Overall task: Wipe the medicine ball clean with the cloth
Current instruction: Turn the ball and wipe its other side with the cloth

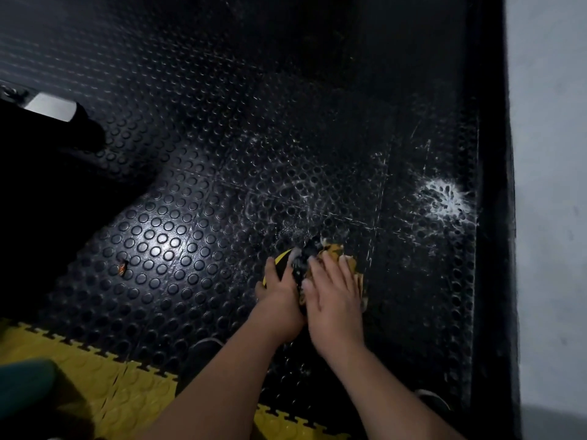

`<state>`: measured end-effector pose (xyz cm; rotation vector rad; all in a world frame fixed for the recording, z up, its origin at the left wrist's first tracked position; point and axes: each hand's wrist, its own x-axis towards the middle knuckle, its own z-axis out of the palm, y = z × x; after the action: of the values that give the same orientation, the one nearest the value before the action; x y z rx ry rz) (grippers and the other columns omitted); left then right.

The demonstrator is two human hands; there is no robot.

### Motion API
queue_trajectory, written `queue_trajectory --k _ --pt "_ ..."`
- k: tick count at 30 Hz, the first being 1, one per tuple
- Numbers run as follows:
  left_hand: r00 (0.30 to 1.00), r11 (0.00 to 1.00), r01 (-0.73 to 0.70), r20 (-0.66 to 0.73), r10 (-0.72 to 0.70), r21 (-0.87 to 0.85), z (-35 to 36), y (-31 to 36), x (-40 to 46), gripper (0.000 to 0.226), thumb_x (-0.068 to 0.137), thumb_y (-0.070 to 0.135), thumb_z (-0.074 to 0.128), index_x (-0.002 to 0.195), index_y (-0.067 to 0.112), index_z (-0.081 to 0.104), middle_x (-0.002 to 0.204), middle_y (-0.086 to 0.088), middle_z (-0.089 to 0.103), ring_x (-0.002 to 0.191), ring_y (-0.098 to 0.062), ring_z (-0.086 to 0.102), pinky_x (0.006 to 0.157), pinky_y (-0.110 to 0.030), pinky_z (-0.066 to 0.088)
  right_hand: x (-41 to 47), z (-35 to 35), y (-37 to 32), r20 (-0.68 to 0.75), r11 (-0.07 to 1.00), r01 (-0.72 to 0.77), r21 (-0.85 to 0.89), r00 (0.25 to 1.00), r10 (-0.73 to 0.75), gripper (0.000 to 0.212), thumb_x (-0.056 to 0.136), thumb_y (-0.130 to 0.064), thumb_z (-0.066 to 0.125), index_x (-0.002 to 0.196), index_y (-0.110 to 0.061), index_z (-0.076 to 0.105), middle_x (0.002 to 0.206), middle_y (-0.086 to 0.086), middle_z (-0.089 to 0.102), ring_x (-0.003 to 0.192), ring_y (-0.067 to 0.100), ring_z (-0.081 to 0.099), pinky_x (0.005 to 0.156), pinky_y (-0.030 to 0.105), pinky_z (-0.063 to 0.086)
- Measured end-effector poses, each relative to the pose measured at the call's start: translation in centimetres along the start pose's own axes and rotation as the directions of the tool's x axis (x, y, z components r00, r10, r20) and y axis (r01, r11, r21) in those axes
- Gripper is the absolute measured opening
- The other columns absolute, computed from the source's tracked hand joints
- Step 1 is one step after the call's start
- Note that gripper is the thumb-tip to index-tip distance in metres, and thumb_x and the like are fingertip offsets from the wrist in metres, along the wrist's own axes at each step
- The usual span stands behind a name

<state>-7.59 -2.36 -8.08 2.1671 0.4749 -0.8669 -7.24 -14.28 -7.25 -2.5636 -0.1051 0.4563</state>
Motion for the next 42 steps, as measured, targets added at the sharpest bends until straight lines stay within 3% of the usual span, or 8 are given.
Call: queue_trajectory --k 8,15,19,23,26,30,34,42 --pt "1.0 1.0 -0.001 0.02 0.001 -0.016 0.0 0.5 -0.3 0.139 0.063 0.044 0.093 0.152 0.056 -0.013 0.164 0.007 -0.029 0.153 -0.043 -0.004 0.117 -0.064 0.025 7.2 -2.3 0.5 0.135 0.906 -0.355 0.229 0.934 0.332 0.042 0.108 -0.041 0.035 0.132 -0.021 0.063 0.136 0.004 0.061 0.123 0.027 0.056 0.093 0.037 0.044" --pt "0.999 0.997 -0.045 0.0 0.045 -0.066 -0.3 -1.3 0.0 0.11 0.086 0.036 0.076 0.154 0.056 -0.008 0.165 0.005 -0.026 0.153 -0.041 0.001 0.12 -0.054 0.022 -1.9 0.7 -0.4 0.018 0.996 0.017 -0.087 1.0 -0.015 0.064 0.102 -0.055 0.012 0.16 -0.031 0.026 0.169 -0.011 0.012 0.157 0.017 -0.005 0.128 0.042 0.009" --pt "0.996 0.996 -0.085 -0.033 0.083 -0.039 0.6 -1.7 -0.5 0.133 0.067 0.045 0.091 0.156 0.05 -0.008 0.166 0.002 -0.025 0.153 -0.044 -0.003 0.119 -0.058 0.021 2.4 -0.3 0.2 -0.003 0.991 -0.135 -0.005 0.991 0.135 0.051 0.108 -0.043 0.029 0.153 -0.023 0.043 0.162 -0.001 0.037 0.151 0.022 0.026 0.122 0.041 0.027" --pt "0.996 0.997 -0.075 -0.04 0.075 0.005 1.2 -1.2 -1.1 0.141 0.057 0.049 0.094 0.152 0.056 -0.012 0.163 0.008 -0.029 0.152 -0.041 -0.005 0.118 -0.063 0.023 9.8 -2.2 1.6 0.307 0.861 -0.479 0.17 0.856 0.416 0.042 0.109 -0.028 0.032 0.13 -0.007 0.061 0.137 0.016 0.059 0.122 0.032 0.056 0.101 0.04 0.045" --pt "0.997 0.998 -0.068 -0.041 0.069 0.002 1.2 -1.1 -0.8 0.142 0.057 0.048 0.094 0.153 0.055 -0.01 0.163 0.007 -0.028 0.152 -0.042 -0.003 0.119 -0.061 0.023 9.5 -1.6 0.9 0.177 0.895 -0.433 0.102 0.894 0.412 0.038 0.108 -0.031 0.032 0.123 -0.012 0.062 0.131 0.012 0.062 0.113 0.03 0.057 0.095 0.041 0.047" --pt "0.998 0.998 -0.06 -0.009 0.06 -0.014 0.1 -1.0 -0.1 0.109 0.086 0.038 0.075 0.156 0.05 -0.008 0.165 -0.003 -0.027 0.152 -0.046 -0.002 0.121 -0.056 0.017 0.6 1.0 -0.7 -0.069 0.993 -0.104 -0.053 0.993 0.1 0.056 0.107 -0.046 0.02 0.153 -0.024 0.042 0.165 -0.004 0.031 0.155 0.021 0.018 0.126 0.037 0.016" --pt "0.988 0.984 -0.151 0.027 0.149 0.096 0.6 -1.5 -1.3 0.087 0.102 0.036 0.055 0.157 0.046 -0.011 0.159 0.005 -0.037 0.152 -0.042 -0.014 0.124 -0.052 0.009 -3.5 2.3 -0.1 -0.041 0.992 -0.023 -0.122 0.999 0.018 0.063 0.103 -0.051 0.008 0.161 -0.03 0.023 0.171 -0.01 0.005 0.157 0.018 -0.01 0.128 0.041 0.004" --pt "0.991 0.993 -0.12 -0.064 0.119 -0.012 1.8 -2.3 -0.7 0.141 0.06 0.049 0.093 0.155 0.05 -0.011 0.162 0.008 -0.031 0.153 -0.038 -0.009 0.12 -0.061 0.017 7.5 -1.4 0.4 0.195 0.971 -0.24 -0.014 0.951 0.238 0.044 0.108 -0.039 0.031 0.133 -0.017 0.059 0.137 0.009 0.06 0.125 0.031 0.055 0.1 0.039 0.045"
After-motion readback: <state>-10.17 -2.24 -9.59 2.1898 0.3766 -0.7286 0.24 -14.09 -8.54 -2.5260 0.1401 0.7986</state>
